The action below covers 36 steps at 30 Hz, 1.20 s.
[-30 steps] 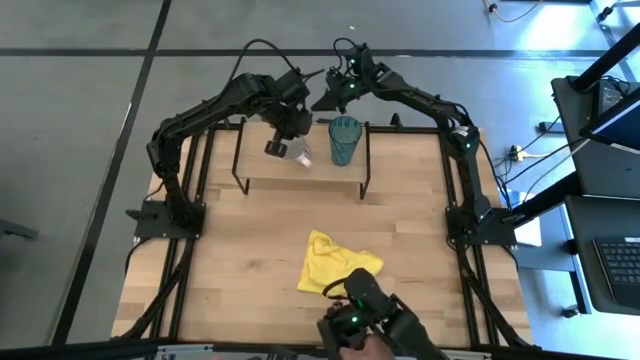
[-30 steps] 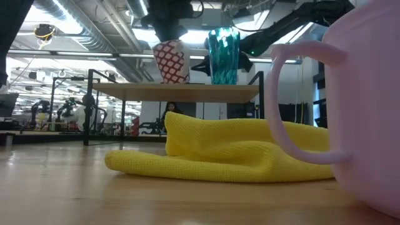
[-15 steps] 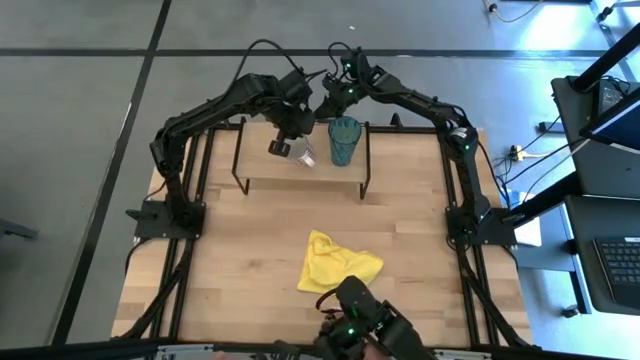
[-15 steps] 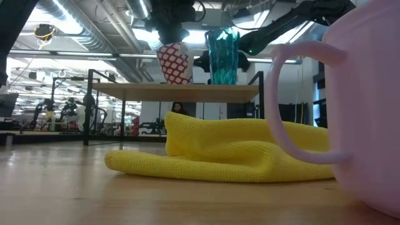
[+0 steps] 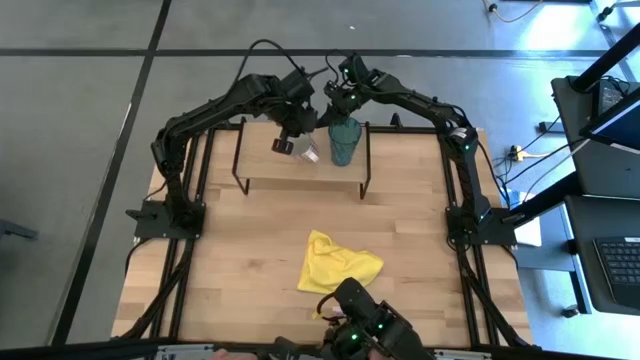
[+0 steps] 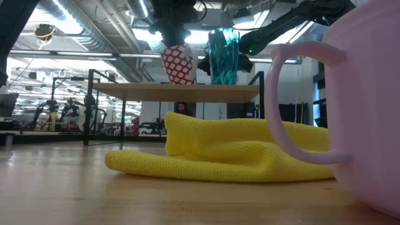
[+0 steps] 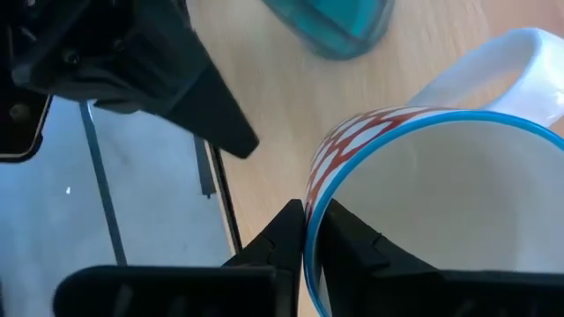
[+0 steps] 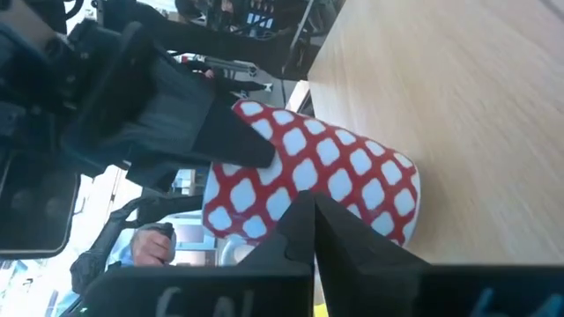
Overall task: Stack small to large cups/mugs on shelf
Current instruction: Put the red patterned mug on the shelf
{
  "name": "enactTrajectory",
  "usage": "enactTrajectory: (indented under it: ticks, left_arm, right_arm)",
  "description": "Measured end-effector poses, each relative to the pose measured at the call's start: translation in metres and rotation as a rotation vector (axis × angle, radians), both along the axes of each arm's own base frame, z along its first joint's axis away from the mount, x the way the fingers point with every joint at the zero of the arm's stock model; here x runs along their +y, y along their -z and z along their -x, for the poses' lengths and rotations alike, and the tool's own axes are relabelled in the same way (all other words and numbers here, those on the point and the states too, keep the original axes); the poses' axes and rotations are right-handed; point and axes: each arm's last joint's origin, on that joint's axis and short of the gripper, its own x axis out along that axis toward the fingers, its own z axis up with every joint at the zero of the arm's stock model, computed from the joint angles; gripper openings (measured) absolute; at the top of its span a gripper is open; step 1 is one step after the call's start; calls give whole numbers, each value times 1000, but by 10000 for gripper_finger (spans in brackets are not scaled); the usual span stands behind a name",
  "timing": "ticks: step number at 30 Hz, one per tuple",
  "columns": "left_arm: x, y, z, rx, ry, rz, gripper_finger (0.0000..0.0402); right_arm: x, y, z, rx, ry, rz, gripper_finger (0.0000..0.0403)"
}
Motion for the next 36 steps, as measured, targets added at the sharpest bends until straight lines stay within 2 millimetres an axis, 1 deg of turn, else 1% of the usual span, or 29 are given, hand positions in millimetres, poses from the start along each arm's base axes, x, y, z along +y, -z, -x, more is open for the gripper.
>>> enactTrajectory:
  ticks: [8,22,25,31,36]
  left_arm:
    - [-1,0,1,-1,5,14,18]
    - [-2,0,3,20,-1,18,24]
    - [-2,-2,3,20,-1,15,27]
    - [-3,-4,4,21,8,27,18]
    - [-3,-4,5,27,5,31,19]
  right_arm:
    - [0,0,0,-13,-6,20,5]
    - [2,0,-2,-23,-12,45,5]
    - [2,0,-2,-23,-12,46,5]
    - [2,0,-2,-23,-12,46,5]
    - [2,0,-2,-33,-24,40,5]
